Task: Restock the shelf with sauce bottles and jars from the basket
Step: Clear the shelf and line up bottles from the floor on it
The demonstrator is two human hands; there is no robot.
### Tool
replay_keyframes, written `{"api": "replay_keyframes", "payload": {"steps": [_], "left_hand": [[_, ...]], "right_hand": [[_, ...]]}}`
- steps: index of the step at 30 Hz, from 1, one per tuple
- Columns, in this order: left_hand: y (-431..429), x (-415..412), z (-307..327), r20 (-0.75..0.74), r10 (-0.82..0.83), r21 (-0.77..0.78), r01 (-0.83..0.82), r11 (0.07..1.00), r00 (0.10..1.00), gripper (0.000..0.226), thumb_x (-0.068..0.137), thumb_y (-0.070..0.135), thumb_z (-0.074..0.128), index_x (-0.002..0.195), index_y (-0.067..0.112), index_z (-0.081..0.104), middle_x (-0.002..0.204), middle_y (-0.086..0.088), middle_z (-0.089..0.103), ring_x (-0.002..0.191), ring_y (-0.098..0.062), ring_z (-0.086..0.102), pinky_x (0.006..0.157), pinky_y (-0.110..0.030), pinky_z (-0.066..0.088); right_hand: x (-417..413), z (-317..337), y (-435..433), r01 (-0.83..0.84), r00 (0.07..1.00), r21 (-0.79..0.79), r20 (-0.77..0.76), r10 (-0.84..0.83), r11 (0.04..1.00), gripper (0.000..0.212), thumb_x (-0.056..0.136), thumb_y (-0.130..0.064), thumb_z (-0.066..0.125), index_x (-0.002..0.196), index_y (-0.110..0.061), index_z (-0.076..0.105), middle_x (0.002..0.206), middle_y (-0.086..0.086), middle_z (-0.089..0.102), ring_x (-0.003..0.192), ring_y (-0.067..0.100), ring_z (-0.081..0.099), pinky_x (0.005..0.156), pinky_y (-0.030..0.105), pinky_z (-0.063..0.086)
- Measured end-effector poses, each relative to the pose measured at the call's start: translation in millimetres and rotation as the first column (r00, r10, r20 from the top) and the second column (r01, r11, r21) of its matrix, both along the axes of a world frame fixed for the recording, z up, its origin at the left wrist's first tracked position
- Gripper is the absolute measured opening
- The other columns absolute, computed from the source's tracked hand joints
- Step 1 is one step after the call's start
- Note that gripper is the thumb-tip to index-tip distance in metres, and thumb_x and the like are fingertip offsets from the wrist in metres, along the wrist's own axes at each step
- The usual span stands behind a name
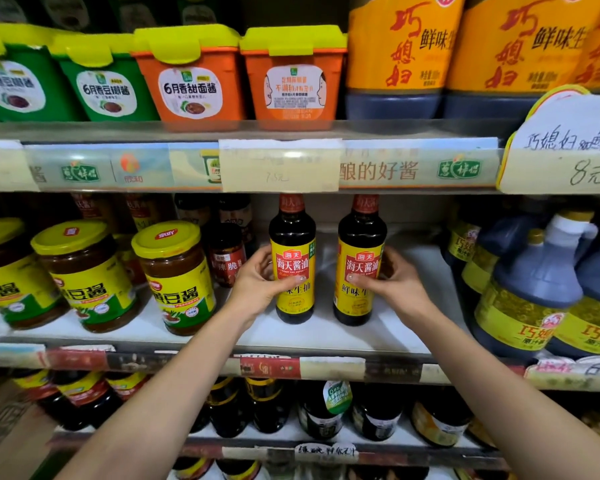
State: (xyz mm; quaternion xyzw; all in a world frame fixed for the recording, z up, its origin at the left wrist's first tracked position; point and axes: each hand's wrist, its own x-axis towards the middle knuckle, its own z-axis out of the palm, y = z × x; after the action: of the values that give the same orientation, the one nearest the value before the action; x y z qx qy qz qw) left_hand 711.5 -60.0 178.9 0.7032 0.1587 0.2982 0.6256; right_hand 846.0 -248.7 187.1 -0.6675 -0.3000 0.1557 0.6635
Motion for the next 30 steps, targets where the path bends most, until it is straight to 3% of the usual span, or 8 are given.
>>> {"api": "replay_keyframes", "payload": {"steps": [4, 7, 10, 14, 16, 21, 26, 30], "left_hand": [[0, -2, 0, -0.012, -0.037, 0.051, 0.038, 0.998, 0.999, 0.057, 0.063, -0.005, 0.077, 0.105, 0.025, 0.052, 0.101, 0.013, 0.062, 0.084, 0.015, 0.06, 0.068, -0.004, 0.046], [-1, -7, -2, -0.076, -0.072, 0.153, 0.083, 0.985, 0.995, 0.077, 0.06, 0.003, 0.081, 0.123, 0.021, 0.042, 0.108, 0.019, 0.056, 0.091, 0.019, 0.055, 0.071, -0.001, 0.044], [-3, -10, -8, -0.158, -0.08, 0.231, 0.116, 0.966, 0.984, 0.094, 0.058, 0.008, 0.085, 0.132, 0.028, 0.031, 0.11, 0.025, 0.051, 0.095, 0.019, 0.053, 0.073, -0.001, 0.043], [-5, -11, -20, -0.235, -0.046, 0.229, 0.102, 0.968, 0.971, 0.102, 0.057, 0.006, 0.085, 0.139, 0.025, 0.026, 0.12, 0.008, 0.052, 0.114, -0.013, 0.051, 0.097, -0.034, 0.045], [-6, -11, -24, -0.24, -0.027, 0.227, 0.083, 0.97, 0.97, 0.099, 0.058, 0.007, 0.084, 0.137, 0.024, 0.028, 0.119, 0.004, 0.053, 0.115, -0.018, 0.052, 0.099, -0.039, 0.044], [-6, -9, -30, -0.228, 0.028, 0.236, 0.028, 0.971, 0.973, 0.082, 0.06, 0.012, 0.084, 0.127, 0.02, 0.038, 0.115, 0.002, 0.056, 0.113, -0.022, 0.055, 0.099, -0.041, 0.044], [-5, -4, -30, -0.216, 0.042, 0.235, 0.01, 0.972, 0.976, 0.072, 0.062, 0.01, 0.083, 0.114, 0.03, 0.038, 0.106, 0.007, 0.056, 0.105, -0.018, 0.056, 0.09, -0.031, 0.045], [-4, 7, -29, -0.208, 0.043, 0.176, -0.006, 0.984, 0.977, 0.07, 0.064, 0.006, 0.081, 0.114, 0.029, 0.038, 0.106, 0.008, 0.054, 0.104, -0.016, 0.054, 0.091, -0.035, 0.046]], "right_hand": [[0, -2, -3, -0.016, 1.0, 0.002, 0.017, 0.016, 1.0, 0.075, 0.047, -0.026, 0.082, 0.116, -0.022, 0.053, 0.102, -0.013, 0.065, 0.087, -0.005, 0.064, 0.067, 0.009, 0.049], [1, -7, -6, -0.044, 0.997, -0.06, 0.06, 0.047, 0.997, 0.081, 0.055, -0.019, 0.084, 0.126, -0.021, 0.045, 0.112, -0.007, 0.062, 0.101, 0.007, 0.061, 0.079, 0.018, 0.049], [-1, -13, -11, -0.099, 0.987, -0.147, 0.11, 0.115, 0.984, 0.091, 0.06, -0.01, 0.083, 0.134, -0.023, 0.032, 0.116, -0.013, 0.055, 0.106, 0.005, 0.055, 0.077, 0.008, 0.047], [-6, -22, -17, -0.057, 0.982, -0.262, 0.159, 0.101, 0.963, 0.094, 0.058, -0.017, 0.086, 0.133, -0.026, 0.029, 0.105, -0.024, 0.051, 0.096, 0.002, 0.055, 0.065, -0.002, 0.042], [-10, -27, -16, 0.001, 0.977, -0.308, 0.203, 0.065, 0.951, 0.097, 0.056, -0.025, 0.087, 0.133, -0.027, 0.028, 0.101, -0.025, 0.052, 0.091, -0.001, 0.056, 0.067, 0.002, 0.042], [-16, -38, -4, 0.181, 0.949, -0.351, 0.309, -0.069, 0.919, 0.09, 0.056, -0.039, 0.086, 0.129, -0.021, 0.037, 0.115, -0.004, 0.06, 0.101, 0.015, 0.058, 0.082, 0.023, 0.042], [-12, -38, 3, 0.217, 0.936, -0.336, 0.337, -0.098, 0.917, 0.081, 0.059, -0.036, 0.085, 0.126, -0.019, 0.042, 0.118, 0.001, 0.062, 0.103, 0.021, 0.059, 0.081, 0.024, 0.042], [-5, -35, 13, 0.203, 0.946, -0.346, 0.311, -0.092, 0.916, 0.081, 0.059, -0.031, 0.085, 0.126, -0.018, 0.041, 0.119, 0.004, 0.061, 0.104, 0.021, 0.058, 0.081, 0.026, 0.043]]}}
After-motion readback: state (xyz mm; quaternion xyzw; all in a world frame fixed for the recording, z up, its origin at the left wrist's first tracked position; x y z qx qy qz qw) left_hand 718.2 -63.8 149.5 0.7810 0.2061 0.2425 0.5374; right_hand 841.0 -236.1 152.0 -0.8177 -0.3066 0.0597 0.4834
